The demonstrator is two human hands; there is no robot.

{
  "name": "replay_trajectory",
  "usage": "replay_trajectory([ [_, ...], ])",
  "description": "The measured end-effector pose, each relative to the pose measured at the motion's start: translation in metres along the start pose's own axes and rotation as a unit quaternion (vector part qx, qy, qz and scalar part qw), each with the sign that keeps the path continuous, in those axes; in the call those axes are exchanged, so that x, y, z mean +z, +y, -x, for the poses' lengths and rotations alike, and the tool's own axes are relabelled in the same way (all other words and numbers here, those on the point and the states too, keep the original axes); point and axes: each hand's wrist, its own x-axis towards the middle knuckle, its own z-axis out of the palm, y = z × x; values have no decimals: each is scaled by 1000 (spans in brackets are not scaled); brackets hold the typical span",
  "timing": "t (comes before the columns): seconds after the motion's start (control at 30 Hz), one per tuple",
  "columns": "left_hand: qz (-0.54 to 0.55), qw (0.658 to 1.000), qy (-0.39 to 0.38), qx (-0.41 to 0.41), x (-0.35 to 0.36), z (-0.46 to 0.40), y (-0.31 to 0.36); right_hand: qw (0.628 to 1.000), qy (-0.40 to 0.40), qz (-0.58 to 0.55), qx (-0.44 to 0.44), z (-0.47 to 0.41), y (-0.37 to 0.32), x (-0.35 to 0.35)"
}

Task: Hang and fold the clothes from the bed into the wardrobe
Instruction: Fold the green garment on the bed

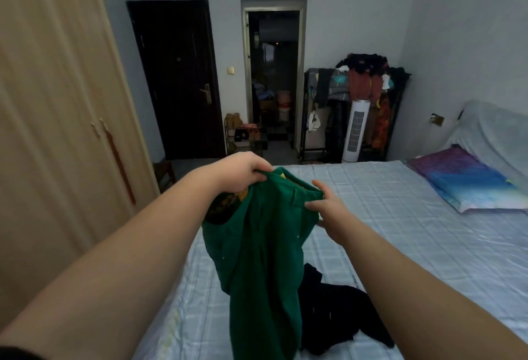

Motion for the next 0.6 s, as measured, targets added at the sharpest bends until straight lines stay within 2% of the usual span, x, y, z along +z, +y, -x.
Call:
replay_trajectory([
  [0.07, -21, 999, 23, -9, -3, -1, -3, 1000, -9, -4, 10, -4, 2, 2],
  [0.1, -38, 999, 30, -20, -5, -2, -6, 1000, 21, -5, -8, -6, 2, 2],
  [0.2, -82, 994, 34, -64, -11, -2, -21, 986, 128, -3, -106, -6, -17, -3],
  [0.27, -95, 991, 48, -81, -14, -3, -28, 973, 150, 40, -169, -4, -32, -7],
  [0.37, -91, 986, 107, -94, -23, -10, -28, 942, 160, 137, -260, 5, -49, -4],
  [0.5, 31, 972, 199, -124, -36, -19, -13, 900, 135, 200, -362, 23, -42, 7],
  [0.6, 157, 959, 193, -134, -36, -24, -2, 853, 54, 283, -436, 24, -25, 14],
])
